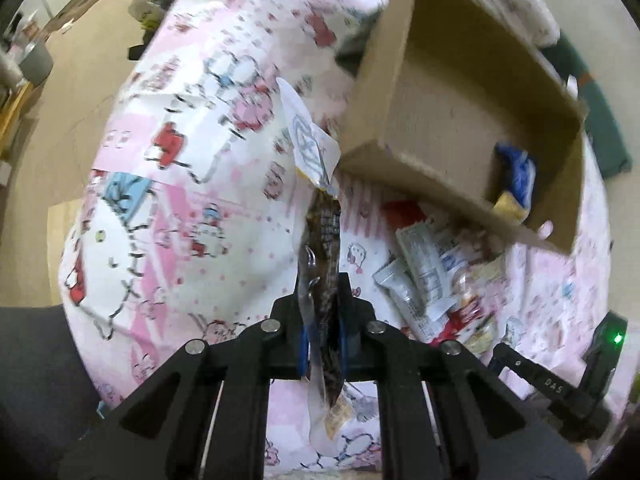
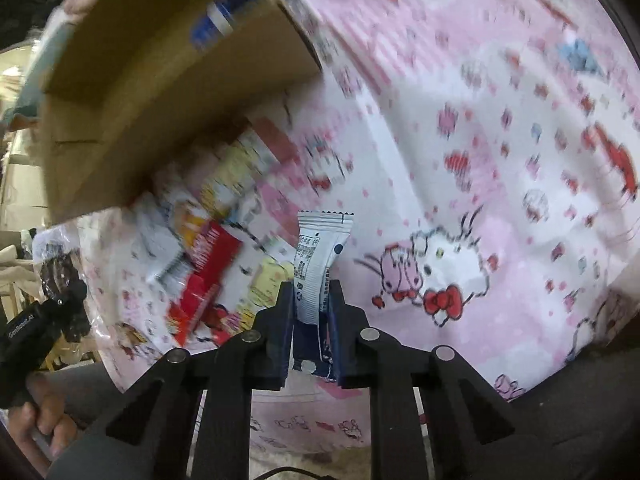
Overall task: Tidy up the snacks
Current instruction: 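Grasp the clear chocolate packet with the left tool while the right tool grasps a white wafer pack, then carry both packets into the box and open both tools to release them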
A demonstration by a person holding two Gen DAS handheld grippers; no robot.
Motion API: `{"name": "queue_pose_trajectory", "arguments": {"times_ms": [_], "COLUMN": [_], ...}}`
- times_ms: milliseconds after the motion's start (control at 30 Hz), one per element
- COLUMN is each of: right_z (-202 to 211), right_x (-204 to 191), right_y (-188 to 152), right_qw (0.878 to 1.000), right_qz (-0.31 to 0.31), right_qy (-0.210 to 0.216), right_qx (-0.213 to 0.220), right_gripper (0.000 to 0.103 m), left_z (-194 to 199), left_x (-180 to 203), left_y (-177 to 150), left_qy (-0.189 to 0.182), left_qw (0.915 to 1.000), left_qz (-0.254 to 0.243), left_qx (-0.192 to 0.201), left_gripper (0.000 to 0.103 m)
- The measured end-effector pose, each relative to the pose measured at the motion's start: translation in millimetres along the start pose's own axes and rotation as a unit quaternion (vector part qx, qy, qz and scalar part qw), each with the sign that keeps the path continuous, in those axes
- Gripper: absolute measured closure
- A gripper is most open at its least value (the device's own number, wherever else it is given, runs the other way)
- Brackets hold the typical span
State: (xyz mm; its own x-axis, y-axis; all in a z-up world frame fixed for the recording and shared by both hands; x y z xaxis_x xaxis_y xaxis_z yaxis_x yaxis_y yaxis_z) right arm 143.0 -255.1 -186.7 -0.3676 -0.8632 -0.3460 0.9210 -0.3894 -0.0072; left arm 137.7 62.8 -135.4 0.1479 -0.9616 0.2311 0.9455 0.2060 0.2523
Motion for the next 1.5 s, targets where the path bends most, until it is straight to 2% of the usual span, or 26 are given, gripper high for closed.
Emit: {"name": "queue_pose_trajectory", "arguments": {"times_ms": [133, 267, 467, 567, 767, 933, 1367, 1500], "right_z": [34, 73, 100, 110, 133, 129, 112, 99], "right_x": [-7, -18, -36, -49, -66, -75, -91, -97], "right_y": [7, 13, 16, 25, 38, 55, 95, 104], "right_qw": [0.997, 0.984, 0.968, 0.955, 0.938, 0.940, 0.947, 0.952], "right_qz": [-0.001, 0.017, 0.042, 0.050, 0.071, 0.078, 0.088, 0.091], "right_qy": [0.056, 0.139, 0.208, 0.253, 0.290, 0.280, 0.248, 0.236], "right_qx": [0.055, 0.106, 0.135, 0.145, 0.175, 0.180, 0.183, 0.170], "right_gripper": [0.086, 0.086, 0.086, 0.086, 0.086, 0.086, 0.086, 0.086], "left_z": [34, 50, 76, 79, 93, 92, 52, 40], "left_x": [-13, 1, 34, 55, 81, 103, 126, 129], "left_y": [1, 7, 20, 30, 59, 81, 118, 126], "left_qy": [0.009, 0.010, 0.029, 0.033, 0.034, 0.032, 0.030, 0.037], "left_qw": [0.9990, 0.9971, 0.9887, 0.9842, 0.9736, 0.9667, 0.9672, 0.9659], "left_qz": [-0.004, -0.025, -0.090, -0.116, -0.160, -0.185, -0.197, -0.201], "left_qx": [0.044, 0.071, 0.116, 0.130, 0.159, 0.174, 0.158, 0.159], "left_gripper": [0.095, 0.095, 0.095, 0.095, 0.095, 0.095, 0.094, 0.094]}}
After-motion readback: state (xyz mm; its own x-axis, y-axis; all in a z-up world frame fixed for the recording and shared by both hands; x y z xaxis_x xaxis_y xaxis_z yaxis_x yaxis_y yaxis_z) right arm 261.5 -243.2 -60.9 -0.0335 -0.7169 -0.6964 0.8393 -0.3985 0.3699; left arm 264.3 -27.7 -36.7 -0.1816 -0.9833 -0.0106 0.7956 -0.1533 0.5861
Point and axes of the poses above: each gripper's, at about its wrist camera, not at the fingertips, and z roughly against the way its jaws point, x to its right, y to its top, the point moved 4 cm from there along -z, roughly the way its jaws point, and after that the axes turned 13 degrees about -z, right-handed, at the moved point
